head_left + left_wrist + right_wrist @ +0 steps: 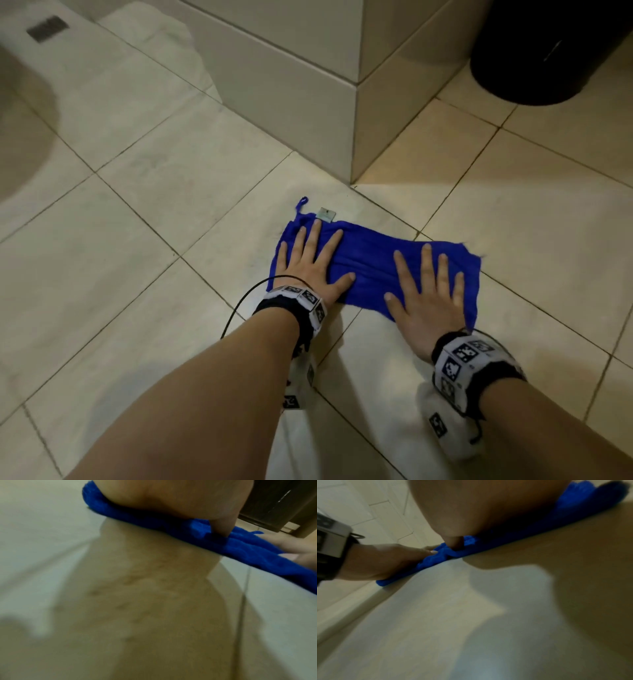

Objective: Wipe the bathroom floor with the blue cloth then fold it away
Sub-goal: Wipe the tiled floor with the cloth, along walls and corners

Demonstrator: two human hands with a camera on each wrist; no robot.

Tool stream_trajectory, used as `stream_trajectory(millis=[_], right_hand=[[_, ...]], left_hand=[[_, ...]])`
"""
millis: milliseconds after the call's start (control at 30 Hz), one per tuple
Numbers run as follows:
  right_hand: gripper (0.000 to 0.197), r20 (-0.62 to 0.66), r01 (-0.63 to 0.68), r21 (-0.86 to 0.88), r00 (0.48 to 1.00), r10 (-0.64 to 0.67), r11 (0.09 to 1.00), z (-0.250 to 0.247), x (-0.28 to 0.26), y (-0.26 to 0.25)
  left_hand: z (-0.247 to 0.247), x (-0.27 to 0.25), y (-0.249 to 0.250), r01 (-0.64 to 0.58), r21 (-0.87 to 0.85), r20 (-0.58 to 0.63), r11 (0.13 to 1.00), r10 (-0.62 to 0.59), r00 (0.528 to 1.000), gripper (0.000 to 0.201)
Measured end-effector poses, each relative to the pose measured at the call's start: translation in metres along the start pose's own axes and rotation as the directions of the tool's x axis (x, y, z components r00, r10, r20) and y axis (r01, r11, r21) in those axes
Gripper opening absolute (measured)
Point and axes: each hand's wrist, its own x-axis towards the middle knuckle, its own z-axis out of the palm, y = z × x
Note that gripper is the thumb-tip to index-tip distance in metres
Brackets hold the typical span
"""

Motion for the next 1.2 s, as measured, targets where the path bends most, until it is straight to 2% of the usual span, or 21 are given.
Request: stream_trajectory(millis=[133, 267, 367, 500, 567, 733, 933, 1100, 1200], right_hand=[[0.072, 0.026, 0.022, 0.013, 0.999, -0.023, 1.0, 0.005, -0.01, -0.044], [0.072, 0.019, 0.038, 0.012, 0.999, -0.038, 0.999, 0.004, -0.007, -0.059], [0.072, 0.007, 0.053, -0.001, 0.999, -0.053, 0.999, 0.003, -0.009, -0.054], [0.066, -0.014, 0.094, 0.028, 0.995, -0.094, 0.995, 0.015, -0.022, -0.048], [0.072, -0.023, 0.089, 0.027, 0.996, -0.088, 0.996, 0.022, -0.037, -0.047], [0.066, -0.024, 0.095, 0.002, 0.995, -0.095, 0.995, 0.044, -0.07, -0.032], [0.064, -0.012, 0.094, 0.015, 0.996, -0.093, 0.996, 0.042, -0.064, -0.034], [0.067, -0.042, 0.084, 0.014, 0.996, -0.084, 0.996, 0.032, -0.033, -0.044], [0.064, -0.063, 0.068, 0.032, 0.996, -0.066, 0.997, 0.023, -0.007, -0.05]], left_hand=[[-0.009, -0.004, -0.035, 0.029, 0.018, 0.044, 0.999, -0.03, 0.999, 0.085], [-0.021, 0.005, -0.048, 0.053, 0.004, 0.072, 0.999, -0.054, 0.996, 0.092], [-0.017, -0.003, -0.04, 0.104, -0.028, 0.035, 0.994, -0.103, 0.994, 0.09], [0.012, -0.046, -0.017, 0.236, -0.062, -0.078, 0.97, -0.24, 0.968, 0.082], [0.026, -0.07, -0.008, 0.266, -0.071, -0.075, 0.961, -0.271, 0.96, 0.082], [0.039, -0.094, 0.001, 0.26, -0.078, -0.031, 0.963, -0.263, 0.964, 0.089], [0.031, -0.079, -0.003, 0.217, -0.056, -0.036, 0.975, -0.219, 0.975, 0.091], [0.01, -0.031, -0.021, 0.143, -0.009, -0.047, 0.99, -0.143, 0.989, 0.09], [-0.001, -0.004, -0.025, 0.153, 0.001, -0.035, 0.988, -0.153, 0.988, 0.09]])
